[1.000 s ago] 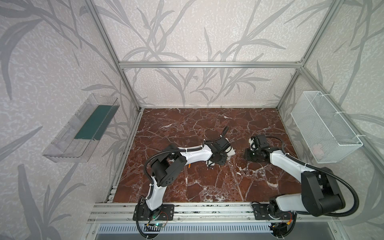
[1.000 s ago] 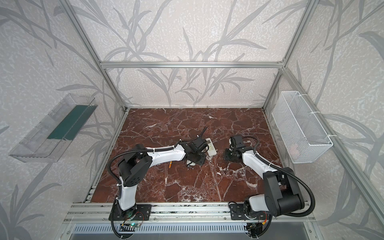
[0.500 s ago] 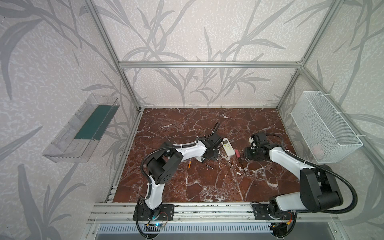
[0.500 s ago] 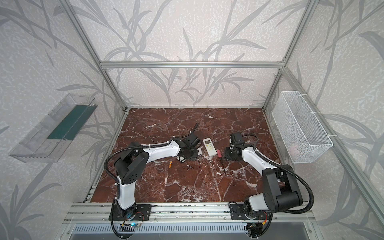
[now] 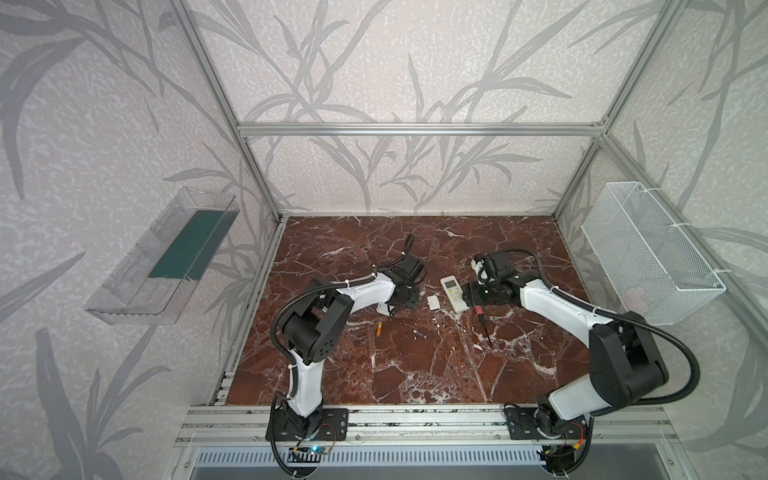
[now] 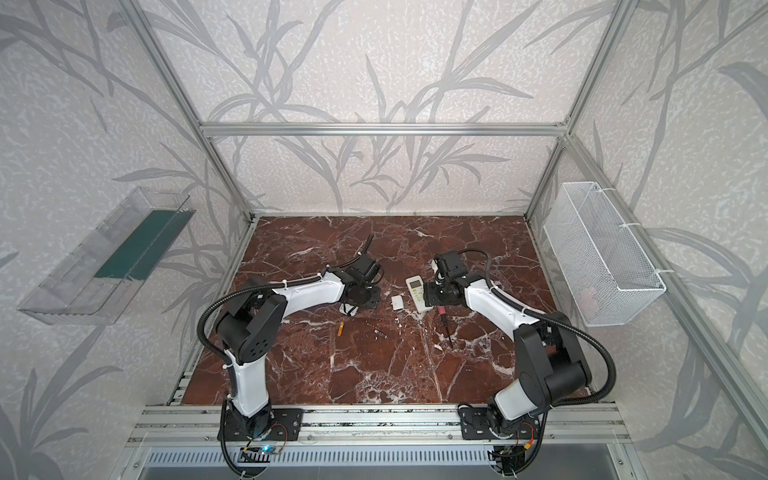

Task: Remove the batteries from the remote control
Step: 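Grasp the white display remote with the right gripper while the left gripper withdraws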

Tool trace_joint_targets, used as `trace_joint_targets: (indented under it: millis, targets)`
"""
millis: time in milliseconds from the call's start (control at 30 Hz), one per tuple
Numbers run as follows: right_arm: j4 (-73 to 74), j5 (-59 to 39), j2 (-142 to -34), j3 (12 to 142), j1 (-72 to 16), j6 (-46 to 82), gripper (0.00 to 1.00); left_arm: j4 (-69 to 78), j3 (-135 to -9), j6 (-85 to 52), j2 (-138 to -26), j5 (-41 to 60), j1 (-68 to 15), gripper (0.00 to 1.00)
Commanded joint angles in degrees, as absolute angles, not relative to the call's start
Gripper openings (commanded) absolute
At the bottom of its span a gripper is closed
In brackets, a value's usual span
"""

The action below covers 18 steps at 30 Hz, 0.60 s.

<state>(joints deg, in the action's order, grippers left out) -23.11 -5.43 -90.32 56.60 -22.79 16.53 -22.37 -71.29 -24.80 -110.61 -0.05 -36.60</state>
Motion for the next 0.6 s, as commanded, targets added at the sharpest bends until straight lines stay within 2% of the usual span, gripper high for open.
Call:
trace_joint_targets:
  millis: [0, 433, 567]
  targets:
    - [-22.9, -4.7, -94.0, 59.0, -24.2, 15.9, 0.7, -23.6, -70.9, -24.0, -106.2, 0.1, -36.2, 0.54]
    - [-23.8, -1.8, -103.1, 64.4, -27.9, 13.1, 0.82, -23.5, -69.2, -23.9, -99.9, 1.5, -36.1, 0.58]
    - [-23.6, 0.7, -105.5, 64.7, -29.0, 12.4, 0.83, -23.5, -68.9, -23.9, -99.0, 1.5, -36.0, 0.58]
